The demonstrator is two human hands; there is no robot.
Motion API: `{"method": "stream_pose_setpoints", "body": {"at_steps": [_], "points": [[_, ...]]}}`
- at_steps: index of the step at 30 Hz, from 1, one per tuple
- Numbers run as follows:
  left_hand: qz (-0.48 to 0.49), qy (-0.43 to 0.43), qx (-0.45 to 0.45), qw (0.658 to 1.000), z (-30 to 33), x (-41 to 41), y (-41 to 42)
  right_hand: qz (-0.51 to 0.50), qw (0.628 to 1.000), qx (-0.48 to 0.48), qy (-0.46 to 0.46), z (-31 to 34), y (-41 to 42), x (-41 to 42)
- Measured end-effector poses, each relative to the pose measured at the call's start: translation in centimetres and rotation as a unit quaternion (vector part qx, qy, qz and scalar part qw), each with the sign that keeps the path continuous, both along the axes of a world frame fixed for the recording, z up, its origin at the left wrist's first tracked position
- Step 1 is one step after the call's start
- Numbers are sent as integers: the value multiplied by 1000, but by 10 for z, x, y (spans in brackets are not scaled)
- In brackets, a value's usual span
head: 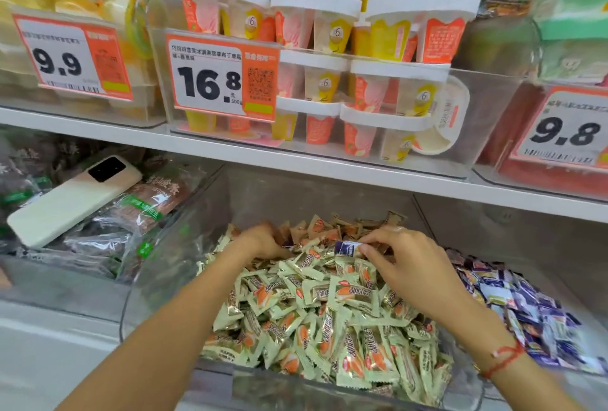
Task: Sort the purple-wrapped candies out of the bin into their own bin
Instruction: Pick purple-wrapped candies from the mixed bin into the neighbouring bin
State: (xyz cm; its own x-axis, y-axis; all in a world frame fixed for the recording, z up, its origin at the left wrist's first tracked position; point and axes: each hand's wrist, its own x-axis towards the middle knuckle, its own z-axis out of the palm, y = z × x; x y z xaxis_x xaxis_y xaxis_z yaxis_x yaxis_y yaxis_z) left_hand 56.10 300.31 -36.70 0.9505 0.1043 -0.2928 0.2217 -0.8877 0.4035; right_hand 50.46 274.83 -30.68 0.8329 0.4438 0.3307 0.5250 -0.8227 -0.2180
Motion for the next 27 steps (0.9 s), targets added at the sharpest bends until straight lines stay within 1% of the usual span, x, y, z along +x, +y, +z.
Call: {"method": "stream_pose_setpoints", "body": {"at_steps": [2, 4, 6, 8, 9, 10, 11, 13, 14, 16, 17, 19, 20, 21, 24, 27], "points": [[20, -81, -27, 996, 6, -17, 7, 0, 1000, 6, 1, 1, 0, 0], [56, -144, -96, 983, 17, -36, 13, -1, 1000, 7, 7, 2, 1, -1], [76, -166, -174, 968, 32, -57, 15, -1, 1000, 10, 16, 2, 2, -2], [69, -173, -219, 958, 47, -79, 12, 2, 999, 27, 27, 2, 3, -2], [62, -179, -234, 954, 53, -90, 10, 11, 998, 53, 40, 2, 4, -2], [52, -191, -244, 949, 59, -99, 7, 22, 993, 98, 61, 2, 4, -2], [42, -202, -255, 944, 65, -108, 3, 32, 983, 158, 93, 3, 5, -4], [29, -217, -281, 934, 76, -123, -8, 37, 947, 275, 160, 7, 9, -12], [22, -223, -290, 930, 80, -129, -15, 31, 934, 311, 175, 9, 12, -18], [7, -230, -278, 933, 85, -137, -30, 16, 931, 321, 170, 10, 14, -28], [-2, -235, -241, 942, 85, -138, -38, 6, 942, 300, 148, 11, 13, -33], [-13, -249, -140, 958, 86, -140, -52, -18, 969, 238, 64, 14, 5, -41], [-19, -256, -115, 960, 87, -139, -58, -28, 975, 219, 20, 17, -3, -45], [-30, -262, -113, 958, 89, -138, -65, -34, 975, 218, -14, 20, -15, -47], [-81, -286, -145, 944, 96, -134, -92, -61, 963, 245, -97, 20, -60, -54], [-141, -332, -128, 924, 101, -122, -138, -149, 945, 215, -196, 13, -107, -56]]}}
